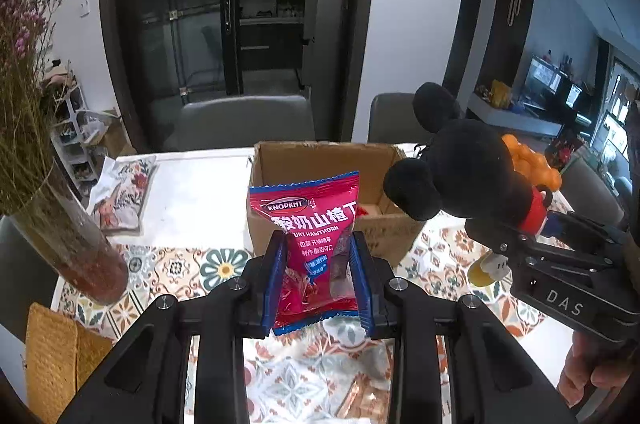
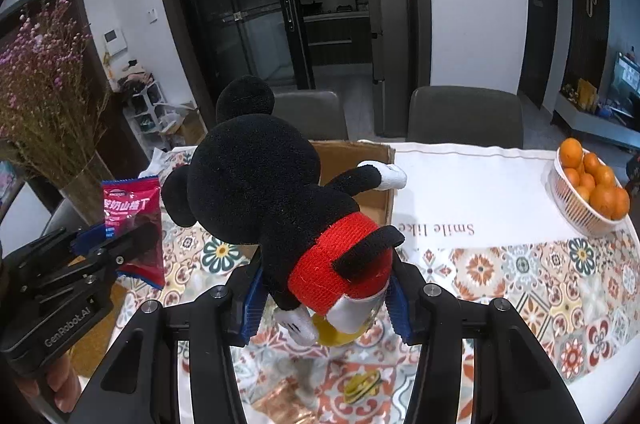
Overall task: Organize soft objects
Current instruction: 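Lift the snack bag and Mickey plush and carry both over the box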
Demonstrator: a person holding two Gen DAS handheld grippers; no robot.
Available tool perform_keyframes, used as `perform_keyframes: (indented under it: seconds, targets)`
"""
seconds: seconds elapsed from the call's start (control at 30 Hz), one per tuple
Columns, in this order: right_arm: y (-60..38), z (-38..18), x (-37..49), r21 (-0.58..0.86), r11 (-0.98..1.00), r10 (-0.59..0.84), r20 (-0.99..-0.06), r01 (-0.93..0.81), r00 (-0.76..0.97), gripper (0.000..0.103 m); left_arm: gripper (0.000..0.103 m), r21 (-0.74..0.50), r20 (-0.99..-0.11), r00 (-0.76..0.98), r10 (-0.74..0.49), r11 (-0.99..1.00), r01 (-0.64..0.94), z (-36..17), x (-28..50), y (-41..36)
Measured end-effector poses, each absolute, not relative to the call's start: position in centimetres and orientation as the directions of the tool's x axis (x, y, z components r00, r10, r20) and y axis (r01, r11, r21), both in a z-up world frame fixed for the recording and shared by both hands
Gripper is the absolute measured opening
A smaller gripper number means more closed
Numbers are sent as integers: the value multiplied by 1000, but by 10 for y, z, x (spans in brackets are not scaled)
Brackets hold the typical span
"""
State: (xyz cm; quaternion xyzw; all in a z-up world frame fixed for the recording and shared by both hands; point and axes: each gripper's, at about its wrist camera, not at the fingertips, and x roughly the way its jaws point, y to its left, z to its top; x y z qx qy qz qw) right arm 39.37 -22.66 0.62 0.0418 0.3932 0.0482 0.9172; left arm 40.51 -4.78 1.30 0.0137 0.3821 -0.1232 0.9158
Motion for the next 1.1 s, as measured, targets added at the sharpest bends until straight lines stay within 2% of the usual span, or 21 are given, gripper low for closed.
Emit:
perform_keyframes:
  seconds: [0.57, 1.1]
  targets:
    - [-227, -1, 473, 51, 991, 118, -768, -124, 629, 52, 31, -27, -702, 688, -187, 971, 236, 10, 469, -55]
    - [-228, -43, 542, 29, 983, 117, -857, -180, 502, 52, 32, -50, -792, 582, -183, 970, 238, -32, 545, -66]
